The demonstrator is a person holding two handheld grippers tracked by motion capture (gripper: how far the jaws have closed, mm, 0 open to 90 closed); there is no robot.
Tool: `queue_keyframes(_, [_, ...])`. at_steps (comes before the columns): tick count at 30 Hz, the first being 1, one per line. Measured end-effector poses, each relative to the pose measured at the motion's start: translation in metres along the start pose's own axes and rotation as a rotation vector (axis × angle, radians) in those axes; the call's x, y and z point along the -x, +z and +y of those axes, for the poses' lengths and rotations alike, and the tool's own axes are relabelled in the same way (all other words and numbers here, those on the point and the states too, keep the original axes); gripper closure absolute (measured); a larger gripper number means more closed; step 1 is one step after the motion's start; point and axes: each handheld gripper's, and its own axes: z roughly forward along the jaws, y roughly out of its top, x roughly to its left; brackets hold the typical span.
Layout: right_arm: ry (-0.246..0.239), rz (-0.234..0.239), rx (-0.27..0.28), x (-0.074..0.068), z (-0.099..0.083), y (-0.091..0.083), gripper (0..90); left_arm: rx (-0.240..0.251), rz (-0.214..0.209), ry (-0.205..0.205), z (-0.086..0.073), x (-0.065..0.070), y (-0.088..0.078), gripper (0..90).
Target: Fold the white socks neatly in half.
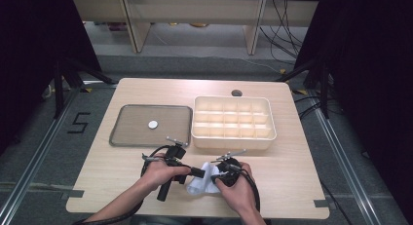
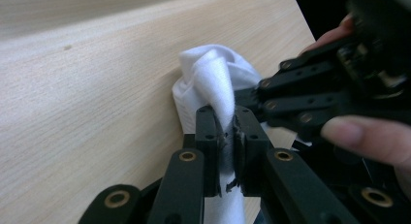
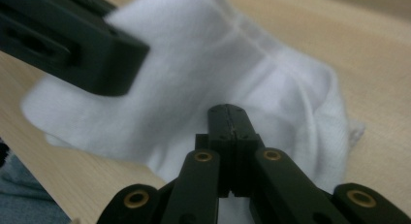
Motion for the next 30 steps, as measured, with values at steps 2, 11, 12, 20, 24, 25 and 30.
queue_keyframes(2, [0.011,0.017,0.052,0.003,0.002,-0.014,90.0,0.002,0.005,0.0,0.0,-0.001,0.0,82.2])
queue_keyframes(11, [0.086,-0.09,0.081,0.039,-0.004,-0.049,89.4,0.009,0.016,0.0,0.001,-0.003,-0.001,81.7])
queue_keyframes(12, [0.081,-0.086,0.066,0.041,-0.006,-0.044,88.9,0.011,0.018,-0.005,0.001,-0.003,-0.001,81.7])
queue_keyframes(20, [0.088,-0.097,0.006,0.035,-0.013,-0.017,88.1,0.016,0.018,-0.006,0.002,-0.003,-0.001,81.0])
queue_keyframes(24, [0.069,-0.11,-0.008,0.035,-0.014,-0.015,88.5,0.022,0.013,-0.008,0.003,-0.001,0.0,80.8])
queue_keyframes(25, [0.075,-0.108,-0.005,0.034,-0.013,-0.014,88.6,0.021,0.016,-0.007,0.004,-0.001,0.0,80.8])
queue_keyframes(30, [0.071,-0.132,-0.007,0.029,-0.012,-0.012,89.0,0.033,0.014,-0.011,0.005,0.0,0.001,80.9])
